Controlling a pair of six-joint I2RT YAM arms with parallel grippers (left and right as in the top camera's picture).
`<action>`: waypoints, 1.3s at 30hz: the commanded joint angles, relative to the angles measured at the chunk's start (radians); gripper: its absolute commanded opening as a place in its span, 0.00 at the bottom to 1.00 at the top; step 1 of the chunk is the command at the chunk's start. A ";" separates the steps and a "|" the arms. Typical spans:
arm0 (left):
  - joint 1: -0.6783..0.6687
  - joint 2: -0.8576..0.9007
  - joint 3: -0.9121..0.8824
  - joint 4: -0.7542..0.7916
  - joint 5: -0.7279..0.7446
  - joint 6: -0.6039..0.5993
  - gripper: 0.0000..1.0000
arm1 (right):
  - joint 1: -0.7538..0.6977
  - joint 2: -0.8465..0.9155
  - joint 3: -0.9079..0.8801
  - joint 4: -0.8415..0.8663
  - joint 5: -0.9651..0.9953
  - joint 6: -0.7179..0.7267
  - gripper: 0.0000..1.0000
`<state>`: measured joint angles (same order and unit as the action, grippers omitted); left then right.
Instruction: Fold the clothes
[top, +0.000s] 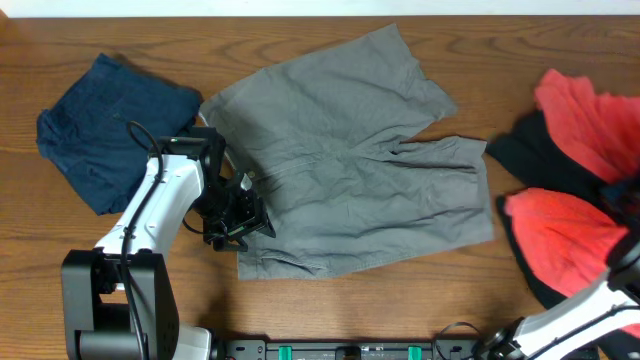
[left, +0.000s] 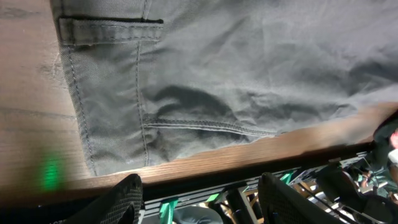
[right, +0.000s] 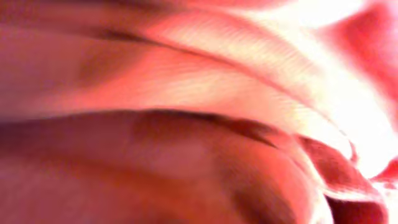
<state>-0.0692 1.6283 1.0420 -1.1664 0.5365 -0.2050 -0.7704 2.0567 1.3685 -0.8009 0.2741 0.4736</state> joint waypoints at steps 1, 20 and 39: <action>-0.002 -0.014 0.005 0.001 0.006 0.002 0.61 | -0.079 0.021 0.095 -0.064 0.035 0.089 0.01; -0.002 -0.014 0.003 -0.013 -0.008 0.002 0.84 | 0.211 0.006 0.372 -0.487 -0.542 -0.241 0.02; -0.002 -0.272 -0.103 -0.028 -0.134 -0.161 0.96 | 0.535 -0.412 0.020 -0.460 -0.282 0.028 0.05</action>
<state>-0.0692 1.4273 0.9890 -1.2049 0.4313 -0.3191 -0.2794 1.7435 1.4788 -1.2900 -0.0467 0.4484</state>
